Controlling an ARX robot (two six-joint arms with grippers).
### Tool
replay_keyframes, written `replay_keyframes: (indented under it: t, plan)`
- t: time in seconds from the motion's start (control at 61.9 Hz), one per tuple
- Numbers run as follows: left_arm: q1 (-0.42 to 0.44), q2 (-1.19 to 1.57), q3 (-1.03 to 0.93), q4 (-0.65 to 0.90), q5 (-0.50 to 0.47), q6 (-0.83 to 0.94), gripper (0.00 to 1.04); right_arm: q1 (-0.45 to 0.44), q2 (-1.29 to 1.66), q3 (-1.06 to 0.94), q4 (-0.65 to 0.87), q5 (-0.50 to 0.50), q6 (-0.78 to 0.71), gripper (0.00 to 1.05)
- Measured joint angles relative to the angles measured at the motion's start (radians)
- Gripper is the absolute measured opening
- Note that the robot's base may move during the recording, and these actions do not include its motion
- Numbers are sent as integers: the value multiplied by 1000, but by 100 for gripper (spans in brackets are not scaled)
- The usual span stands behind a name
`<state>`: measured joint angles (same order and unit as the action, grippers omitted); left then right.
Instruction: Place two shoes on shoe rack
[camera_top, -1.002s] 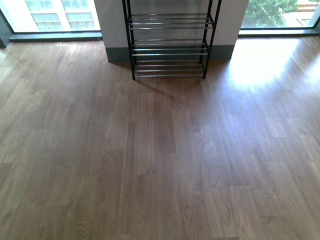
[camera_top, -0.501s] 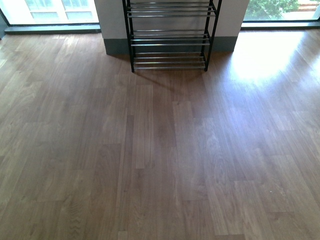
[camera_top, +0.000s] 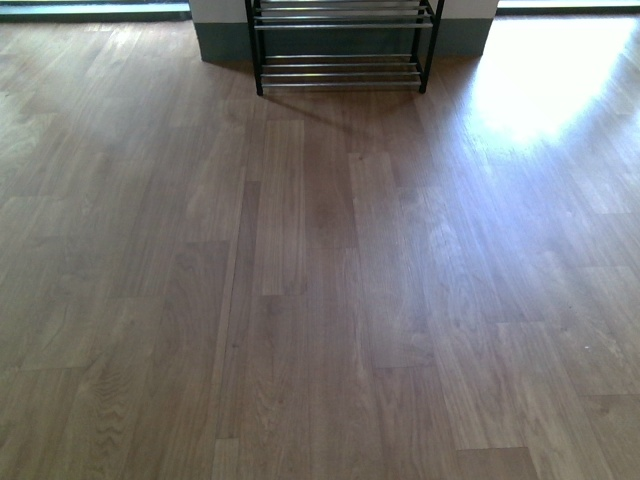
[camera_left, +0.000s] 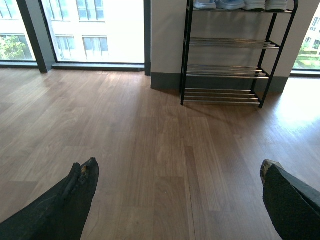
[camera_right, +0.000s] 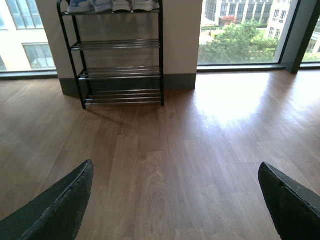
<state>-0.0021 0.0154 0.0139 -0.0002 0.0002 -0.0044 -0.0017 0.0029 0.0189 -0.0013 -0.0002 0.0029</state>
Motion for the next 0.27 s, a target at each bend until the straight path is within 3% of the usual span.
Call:
replay_keyframes:
  t: [0.275]
  plan:
    - [0,0,0,0,0,0,95,0,0,0,0,0,0,96]
